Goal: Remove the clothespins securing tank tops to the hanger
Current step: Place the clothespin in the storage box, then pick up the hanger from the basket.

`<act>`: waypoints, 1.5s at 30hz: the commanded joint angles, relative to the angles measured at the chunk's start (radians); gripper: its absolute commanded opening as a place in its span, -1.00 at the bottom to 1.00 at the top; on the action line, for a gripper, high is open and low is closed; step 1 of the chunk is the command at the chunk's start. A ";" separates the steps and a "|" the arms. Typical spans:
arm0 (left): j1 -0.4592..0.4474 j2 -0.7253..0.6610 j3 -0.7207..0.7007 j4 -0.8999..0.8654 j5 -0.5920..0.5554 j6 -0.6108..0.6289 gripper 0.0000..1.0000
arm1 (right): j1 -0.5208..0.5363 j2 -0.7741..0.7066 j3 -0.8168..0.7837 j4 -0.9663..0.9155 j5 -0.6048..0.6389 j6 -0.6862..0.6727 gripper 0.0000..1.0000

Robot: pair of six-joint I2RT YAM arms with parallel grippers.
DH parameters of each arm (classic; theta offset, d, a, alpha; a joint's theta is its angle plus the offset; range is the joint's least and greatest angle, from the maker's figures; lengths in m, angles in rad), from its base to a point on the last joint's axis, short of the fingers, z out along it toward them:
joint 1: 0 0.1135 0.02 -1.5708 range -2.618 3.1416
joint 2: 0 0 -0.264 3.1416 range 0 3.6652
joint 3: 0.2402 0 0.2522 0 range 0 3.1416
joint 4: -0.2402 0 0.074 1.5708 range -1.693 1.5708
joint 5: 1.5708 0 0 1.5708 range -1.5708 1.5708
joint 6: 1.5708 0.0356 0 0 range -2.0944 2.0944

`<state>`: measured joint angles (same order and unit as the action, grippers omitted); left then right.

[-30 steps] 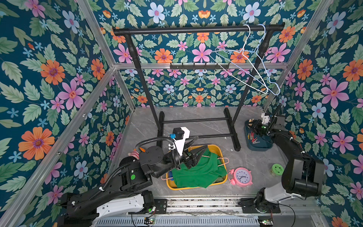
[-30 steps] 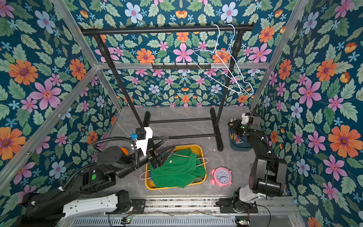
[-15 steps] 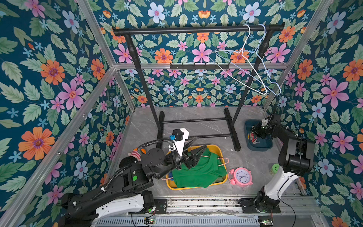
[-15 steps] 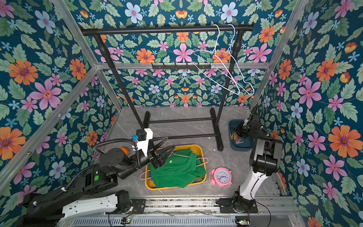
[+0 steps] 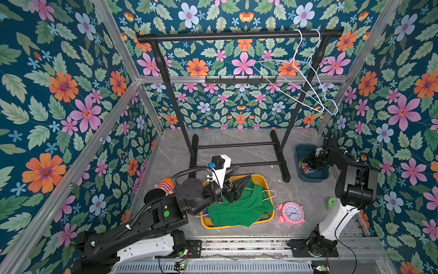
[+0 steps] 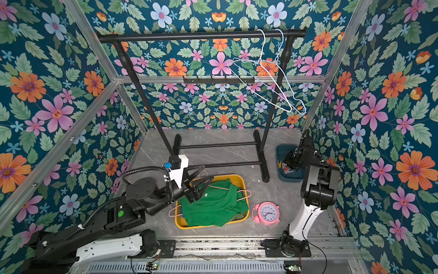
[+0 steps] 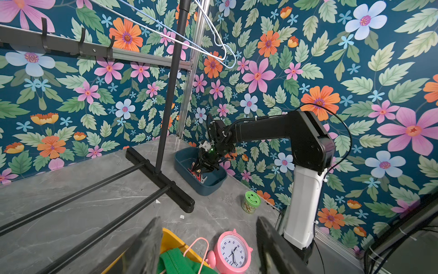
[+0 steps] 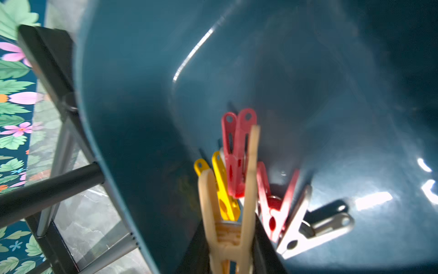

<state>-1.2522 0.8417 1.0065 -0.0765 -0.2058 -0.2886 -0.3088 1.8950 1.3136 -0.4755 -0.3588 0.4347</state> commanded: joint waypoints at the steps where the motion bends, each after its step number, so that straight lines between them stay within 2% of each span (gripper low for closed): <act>1: -0.001 0.007 0.010 0.006 -0.018 -0.018 0.30 | 0.000 -0.004 0.008 -0.034 0.027 -0.017 -0.41; 6: -0.001 -0.010 0.003 0.012 -0.016 -0.023 0.30 | 0.000 0.008 0.011 -0.051 0.030 -0.020 -0.38; 8: -0.001 -0.023 -0.004 0.014 -0.023 -0.026 0.30 | 0.000 0.006 -0.001 -0.039 0.021 -0.015 -0.23; 10: -0.001 -0.034 -0.010 0.014 -0.028 -0.029 0.30 | 0.001 -0.002 -0.008 -0.042 0.027 -0.006 -0.22; 14: -0.001 -0.055 -0.018 0.013 -0.050 -0.032 0.30 | 0.002 -0.094 -0.074 -0.013 0.016 0.003 -0.23; 16: -0.001 -0.061 -0.017 0.013 -0.086 -0.039 0.30 | 0.008 -0.179 -0.132 0.010 -0.007 0.011 -0.26; 21: -0.001 -0.055 0.016 -0.089 -0.359 -0.146 0.30 | 0.125 -0.456 -0.243 -0.043 0.000 -0.008 -0.33; 26: -0.001 -0.104 -0.028 -0.070 -0.432 -0.201 0.30 | 0.316 -0.811 -0.392 -0.106 0.006 -0.005 -0.44; 27: -0.001 -0.111 -0.035 -0.065 -0.434 -0.206 0.30 | 0.339 -0.877 -0.420 -0.117 -0.024 -0.004 -0.46; 29: -0.001 -0.117 -0.034 -0.075 -0.443 -0.212 0.30 | 0.368 -1.011 -0.476 -0.114 -0.184 -0.009 -0.52; 31: -0.001 -0.112 -0.014 -0.112 -0.445 -0.203 0.30 | 0.406 -1.085 -0.484 -0.123 -0.340 -0.011 -0.51; 33: -0.001 -0.106 0.015 -0.150 -0.440 -0.191 0.30 | 0.485 -1.076 -0.431 -0.179 -0.385 -0.039 -0.51; 38: -0.001 -0.111 0.076 -0.212 -0.416 -0.165 0.30 | 0.827 -0.862 -0.265 -0.189 -0.287 -0.128 -0.51; 40: -0.001 -0.119 0.095 -0.239 -0.412 -0.165 0.30 | 0.876 -0.745 -0.214 -0.146 -0.300 -0.143 -0.53; 45: -0.001 -0.163 0.087 -0.233 -0.387 -0.170 0.31 | 0.889 -0.527 -0.162 0.017 -0.384 -0.124 -0.60</act>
<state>-1.2522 0.6926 1.0950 -0.3073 -0.6060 -0.4629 0.5728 1.3136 1.1385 -0.5613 -0.6918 0.3279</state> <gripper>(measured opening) 0.652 0.194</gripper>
